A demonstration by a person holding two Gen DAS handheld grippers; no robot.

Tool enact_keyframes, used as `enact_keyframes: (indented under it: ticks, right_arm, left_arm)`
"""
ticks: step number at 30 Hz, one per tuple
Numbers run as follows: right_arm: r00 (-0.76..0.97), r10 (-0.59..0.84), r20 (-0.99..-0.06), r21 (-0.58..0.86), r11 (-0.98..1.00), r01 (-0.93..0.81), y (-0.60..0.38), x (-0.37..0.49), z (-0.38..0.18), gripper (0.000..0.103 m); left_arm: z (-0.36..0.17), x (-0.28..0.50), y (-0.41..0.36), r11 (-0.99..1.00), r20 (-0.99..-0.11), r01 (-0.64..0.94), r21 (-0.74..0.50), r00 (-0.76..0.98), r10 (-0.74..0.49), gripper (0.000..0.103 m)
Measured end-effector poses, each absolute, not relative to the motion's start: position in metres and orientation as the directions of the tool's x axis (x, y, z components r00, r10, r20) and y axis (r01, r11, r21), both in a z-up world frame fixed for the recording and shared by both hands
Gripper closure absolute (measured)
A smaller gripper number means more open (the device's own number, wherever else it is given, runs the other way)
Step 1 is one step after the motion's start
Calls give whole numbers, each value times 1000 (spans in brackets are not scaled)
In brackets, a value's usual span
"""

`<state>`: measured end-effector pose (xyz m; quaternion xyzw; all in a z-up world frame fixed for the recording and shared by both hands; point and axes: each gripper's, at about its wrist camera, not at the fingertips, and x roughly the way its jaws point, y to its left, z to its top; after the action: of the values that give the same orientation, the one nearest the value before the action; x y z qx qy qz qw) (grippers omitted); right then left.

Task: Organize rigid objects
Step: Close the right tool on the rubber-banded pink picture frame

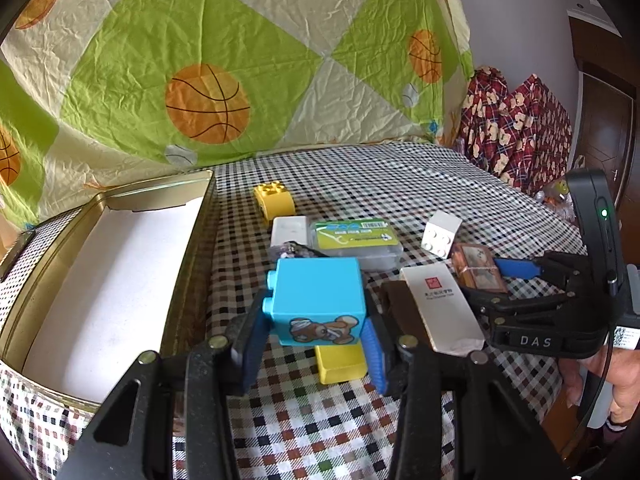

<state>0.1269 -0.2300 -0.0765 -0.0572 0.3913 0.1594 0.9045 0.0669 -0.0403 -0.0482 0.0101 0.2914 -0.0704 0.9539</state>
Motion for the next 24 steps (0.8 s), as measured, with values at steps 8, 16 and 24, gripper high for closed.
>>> enact_keyframes:
  ticks: [8, 16, 24]
  right_arm:
    - [651, 257, -715, 31, 941, -338, -230, 127, -75, 48]
    - [686, 273, -674, 44, 942, -332, -234, 121, -71, 50]
    - [725, 281, -628, 31, 941, -338, -233, 113, -68, 54]
  left_arm:
    - [-46, 63, -37, 989, -536, 145, -39, 832, -143, 61]
    - [-45, 60, -36, 988, -524, 149, -48, 838, -152, 61]
    - [-42, 52, -34, 988, -485, 143, -52, 862, -150, 61]
